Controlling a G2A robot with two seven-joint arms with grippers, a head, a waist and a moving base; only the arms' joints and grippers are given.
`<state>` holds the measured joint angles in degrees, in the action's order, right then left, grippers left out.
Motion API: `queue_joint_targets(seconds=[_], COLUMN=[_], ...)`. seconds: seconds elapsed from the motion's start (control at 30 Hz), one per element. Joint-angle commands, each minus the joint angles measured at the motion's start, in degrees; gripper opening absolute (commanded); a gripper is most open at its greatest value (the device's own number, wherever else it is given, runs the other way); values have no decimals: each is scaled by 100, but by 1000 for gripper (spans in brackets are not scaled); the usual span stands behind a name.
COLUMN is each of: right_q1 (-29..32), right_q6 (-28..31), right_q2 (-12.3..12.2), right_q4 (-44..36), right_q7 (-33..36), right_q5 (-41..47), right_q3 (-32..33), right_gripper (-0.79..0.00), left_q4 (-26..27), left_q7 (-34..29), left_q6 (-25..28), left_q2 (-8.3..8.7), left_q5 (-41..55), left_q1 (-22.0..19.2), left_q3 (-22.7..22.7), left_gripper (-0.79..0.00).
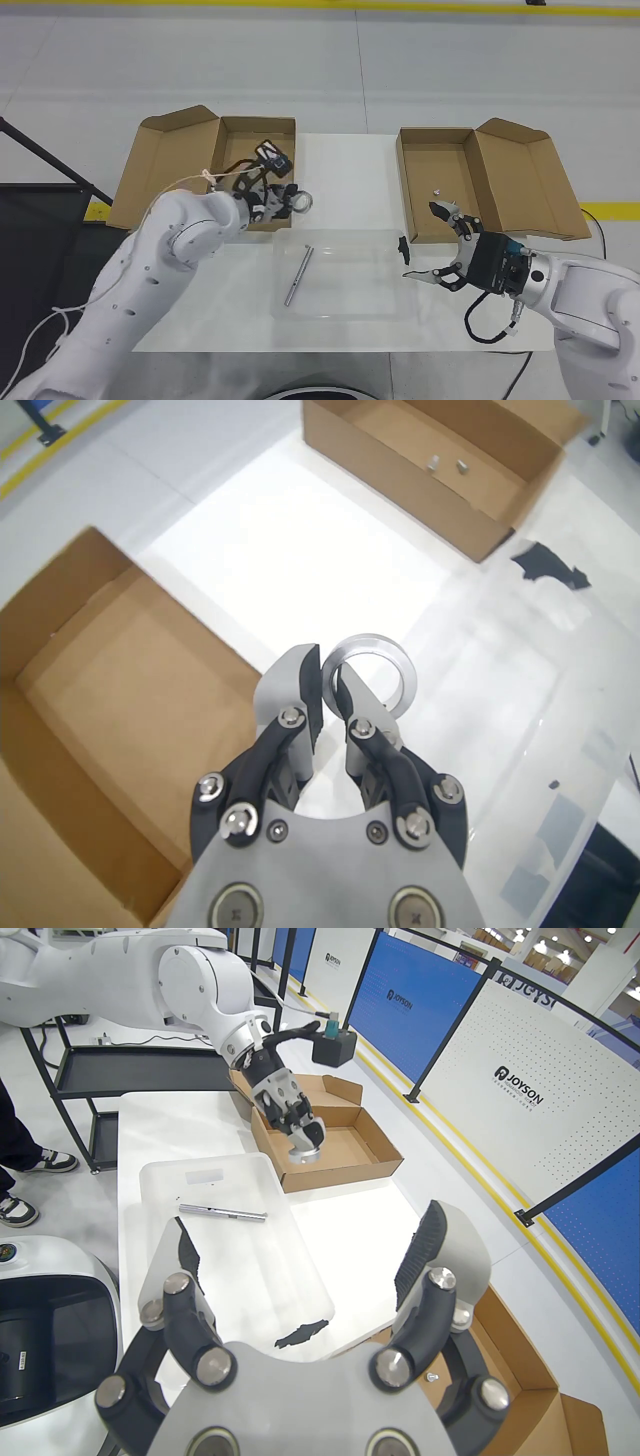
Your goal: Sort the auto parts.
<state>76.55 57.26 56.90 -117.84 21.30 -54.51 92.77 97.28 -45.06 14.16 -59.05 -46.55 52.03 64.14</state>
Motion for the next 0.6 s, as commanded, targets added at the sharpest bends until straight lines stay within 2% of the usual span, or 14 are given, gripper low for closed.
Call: queue_joint_targets(seconds=[0.0, 0.07, 0.4, 0.5, 0.57], right_q1=[1, 1, 1, 1, 1], right_q6=[0, 0, 0, 0, 0], right_q2=[0, 0, 0, 0, 0], right_q4=[0, 0, 0, 0, 0], right_q7=[-1, -1, -1, -1, -1], right_q5=[0, 0, 0, 0, 0], right_q3=[0, 0, 0, 0, 0], right_gripper=[0, 0, 0, 0, 0], left_q4=[47, 114, 77, -318, -783], left_q7=[206, 320, 397, 330, 250], left_q6=[-405, -662, -687, -1302, -1981], left_q2=[18, 32, 31, -20, -64], left_q5=[98, 119, -30, -273, -789], left_q1=[169, 297, 343, 169, -118], left_q3=[271, 434, 410, 313, 192], left_gripper=[-785, -785, -785, -785, -785])
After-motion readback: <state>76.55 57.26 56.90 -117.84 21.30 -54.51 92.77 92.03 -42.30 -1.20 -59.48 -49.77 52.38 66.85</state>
